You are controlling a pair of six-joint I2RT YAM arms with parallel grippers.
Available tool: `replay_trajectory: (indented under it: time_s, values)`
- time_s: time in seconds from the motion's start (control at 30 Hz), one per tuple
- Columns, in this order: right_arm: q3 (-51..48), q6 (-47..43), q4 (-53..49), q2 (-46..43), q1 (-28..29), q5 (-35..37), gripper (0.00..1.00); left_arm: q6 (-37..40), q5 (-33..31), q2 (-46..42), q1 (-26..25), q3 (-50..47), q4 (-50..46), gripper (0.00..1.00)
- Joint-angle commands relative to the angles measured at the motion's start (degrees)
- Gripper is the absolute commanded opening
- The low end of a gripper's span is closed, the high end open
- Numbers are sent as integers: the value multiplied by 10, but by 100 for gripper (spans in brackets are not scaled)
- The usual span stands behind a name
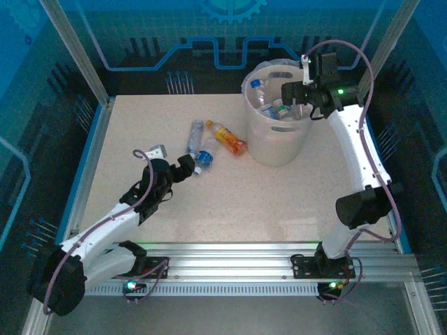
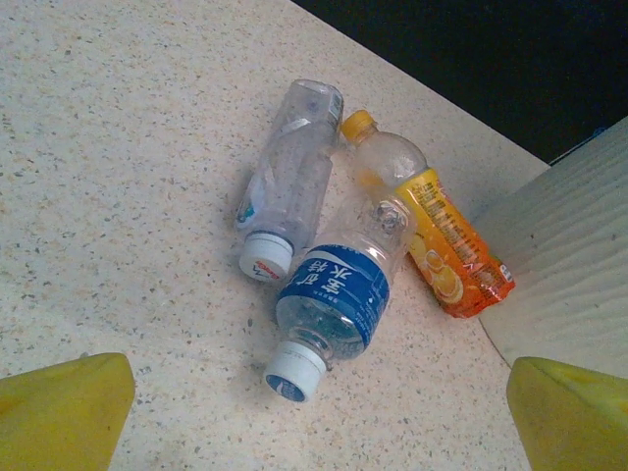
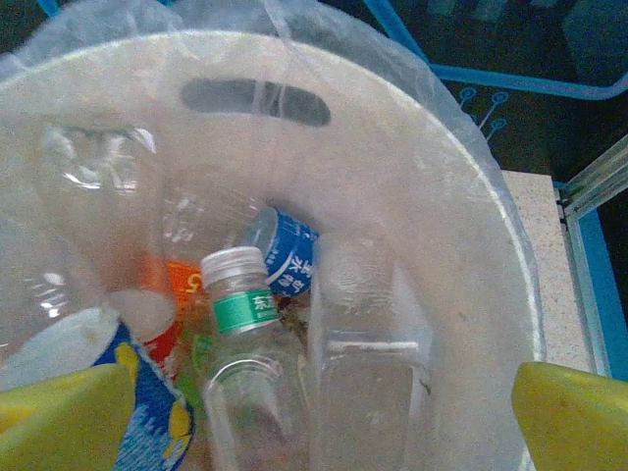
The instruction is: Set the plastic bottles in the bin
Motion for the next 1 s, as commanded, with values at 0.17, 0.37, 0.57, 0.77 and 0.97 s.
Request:
replay_trajectory:
  time_s: [0.17, 0.37, 0.57, 0.77, 0.97]
  values:
    - [2, 33, -30, -68, 52, -17, 100, 50, 48, 45, 5, 57, -29, 99]
    - [-47, 65, -22, -110, 79, -3, 100, 123, 70, 130, 8, 138, -79, 99]
    - [-110, 102, -2, -157, 82, -2, 100, 178, 105, 264, 41, 282, -165, 99]
    - [-155, 108, 8, -195, 89, 4, 100, 203, 113, 393, 76, 413, -226, 94]
    - [-178, 108, 10, -216, 92, 13, 100, 208, 138, 491, 98, 500, -260, 89]
